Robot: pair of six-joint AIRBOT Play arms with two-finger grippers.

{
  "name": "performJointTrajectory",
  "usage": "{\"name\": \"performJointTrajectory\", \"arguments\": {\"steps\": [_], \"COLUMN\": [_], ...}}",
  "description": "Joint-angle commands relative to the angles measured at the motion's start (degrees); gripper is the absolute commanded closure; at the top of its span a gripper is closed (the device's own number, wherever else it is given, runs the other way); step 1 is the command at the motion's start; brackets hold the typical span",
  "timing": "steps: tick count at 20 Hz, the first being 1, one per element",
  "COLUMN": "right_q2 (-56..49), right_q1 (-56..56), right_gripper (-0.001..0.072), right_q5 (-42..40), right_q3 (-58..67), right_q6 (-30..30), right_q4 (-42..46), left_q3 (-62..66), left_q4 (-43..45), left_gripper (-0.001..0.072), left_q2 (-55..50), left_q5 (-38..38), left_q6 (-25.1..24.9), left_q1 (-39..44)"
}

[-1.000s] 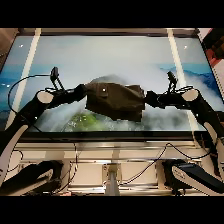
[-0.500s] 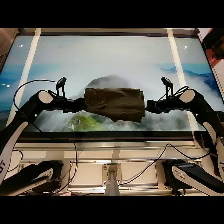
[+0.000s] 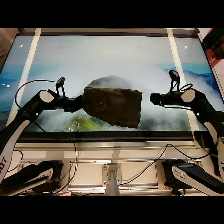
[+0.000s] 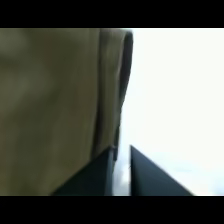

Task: Fold the clothes and pants, and hang the long-sleeved shirts on hangers.

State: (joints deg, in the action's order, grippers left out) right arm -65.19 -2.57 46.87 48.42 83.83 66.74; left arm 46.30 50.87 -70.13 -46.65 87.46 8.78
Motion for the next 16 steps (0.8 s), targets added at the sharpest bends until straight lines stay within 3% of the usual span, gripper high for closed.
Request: {"name": "performJointTrajectory", "arguments": {"steps": [1, 3, 4, 5, 6, 8, 9, 12, 13, 14, 15, 16], "right_q2": [0.3, 0.3, 0.2, 0.1, -0.2, -1.7, -3.3, -11.4, -14.0, -15.8, -17.2, -18.3], "right_q1": [1.5, 4.7, 6.5, 8.4, 10.9, 16.7, 19.5, 24.5, 24.2, 23.5, 22.0, 20.1], "right_gripper": [0.0683, 0.0694, 0.0695, 0.0695, 0.0697, 0.0697, 0.0698, 0.0697, 0.0693, 0.0567, 0.0219, 0.01], "right_q5": [-4.8, -4.6, -4.6, -4.2, -2.4, 6.2, 12.3, 33.0, 36.3, 35.9, 33.0, 28.9], "right_q3": [4.0, 8.9, 10.8, 12.1, 12.8, 12.9, 12.9, 12.9, 12.3, 11.4, 10.3, 9.2], "right_q6": [0.0, 0.1, 0.1, 0.1, 0.1, -0.4, -3.5, -19.0, -22.2, -22.9, -23.1, -23.1], "right_q4": [8.2, 9.2, 9.2, 9.1, 8.3, 3.8, 0.0, -19.5, -25.1, -28.6, -30.2, -30.3], "left_q3": [0.1, 0.1, 0.1, 0.1, 0.1, 0.1, 0.1, 0.0, 0.0, 0.0, 0.0, 0.0], "left_q4": [-0.3, -0.4, -0.3, -0.4, -0.4, -0.3, -0.1, 0.0, 0.0, 0.0, 0.0, 0.0], "left_gripper": [0.0225, 0.0236, 0.0355, 0.057, 0.067, 0.0672, 0.0672, 0.0672, 0.0672, 0.0672, 0.0672, 0.0672], "left_q2": [2.3, 4.5, 5.8, 7.2, 8.6, 11.2, 12.2, 13.2, 13.1, 13.1, 13.1, 13.1], "left_q5": [1.0, 1.0, 1.0, 1.0, 1.0, 1.0, 1.1, 1.0, 1.0, 1.0, 1.0, 1.0], "left_q6": [0.0, 0.0, -0.1, -1.0, -2.3, -3.1, -3.1, -4.3, -4.3, -4.3, -4.3, -4.3], "left_q1": [-2.8, -5.2, -6.3, -7.4, -8.1, -9.0, -9.0, -9.0, -8.9, -8.9, -8.9, -8.9]}}
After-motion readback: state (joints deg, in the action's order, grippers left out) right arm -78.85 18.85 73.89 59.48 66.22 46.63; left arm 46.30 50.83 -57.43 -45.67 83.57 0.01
